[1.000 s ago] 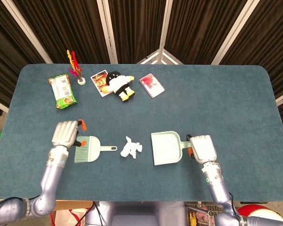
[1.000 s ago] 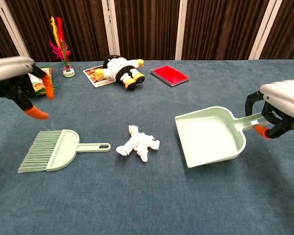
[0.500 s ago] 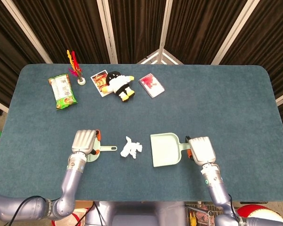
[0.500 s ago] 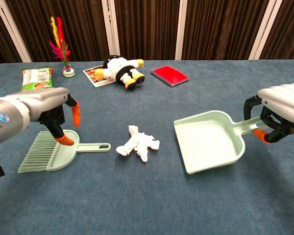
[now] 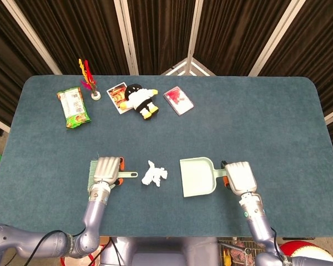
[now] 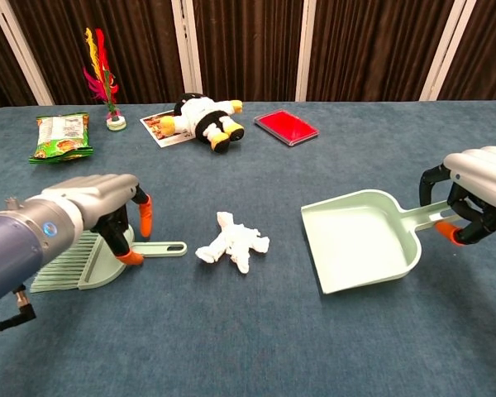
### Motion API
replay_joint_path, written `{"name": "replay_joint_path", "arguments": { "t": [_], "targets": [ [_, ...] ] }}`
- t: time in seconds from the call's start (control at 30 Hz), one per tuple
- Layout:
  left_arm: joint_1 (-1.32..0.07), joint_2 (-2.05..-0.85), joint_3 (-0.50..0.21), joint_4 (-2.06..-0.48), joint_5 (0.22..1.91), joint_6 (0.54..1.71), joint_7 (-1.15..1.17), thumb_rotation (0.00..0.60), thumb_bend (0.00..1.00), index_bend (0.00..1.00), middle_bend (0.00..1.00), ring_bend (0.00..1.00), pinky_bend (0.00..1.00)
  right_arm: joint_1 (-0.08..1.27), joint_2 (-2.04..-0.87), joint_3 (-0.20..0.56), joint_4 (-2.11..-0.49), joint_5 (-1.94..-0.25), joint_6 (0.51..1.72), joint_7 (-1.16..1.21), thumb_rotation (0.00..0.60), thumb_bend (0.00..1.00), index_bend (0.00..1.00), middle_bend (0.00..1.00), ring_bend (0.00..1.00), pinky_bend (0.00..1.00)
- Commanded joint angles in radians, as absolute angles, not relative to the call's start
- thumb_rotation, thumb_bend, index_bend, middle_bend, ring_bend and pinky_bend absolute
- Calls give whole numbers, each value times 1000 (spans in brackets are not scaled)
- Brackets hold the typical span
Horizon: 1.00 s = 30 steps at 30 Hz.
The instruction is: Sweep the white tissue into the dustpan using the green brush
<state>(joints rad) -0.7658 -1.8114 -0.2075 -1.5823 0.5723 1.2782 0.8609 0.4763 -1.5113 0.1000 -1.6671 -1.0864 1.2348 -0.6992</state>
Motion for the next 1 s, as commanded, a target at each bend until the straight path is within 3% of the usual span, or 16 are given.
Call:
{"name": "replay_joint_path", "arguments": {
  "t": [0.03, 0.27, 0.43, 0.53, 1.0],
  "targets": [
    [-767, -1826, -204, -1568, 572, 1269, 857, 600, 324, 497, 1000, 872, 932, 475, -1513, 97, -1663, -1086, 1233, -697, 600, 549, 699, 869, 875, 785],
    [-765, -1847, -203, -1549, 577, 1260, 850, 600, 384, 503, 1000, 872, 932, 476, -1509, 97, -1665, -1086, 1231, -693, 600, 550, 699, 869, 876, 785],
    [-757, -1854, -214, -1547, 598, 1269, 823, 600, 515, 705, 1000, 904, 962, 483, -1512, 103, -1670, -1076, 1226, -705, 600, 550, 699, 869, 875, 785],
    [-746, -1855, -228, -1555, 617, 1274, 785, 600, 581, 771, 1000, 923, 976, 485, -1512, 102, -1674, -1073, 1227, -713, 600, 550, 699, 869, 875, 785],
    [-736, -1809, -318, -1689, 627, 1291, 708, 600, 609, 791, 1000, 937, 991, 484, -1555, 101, -1674, -1073, 1297, -808, 600, 551, 707, 869, 875, 785]
  ]
}}
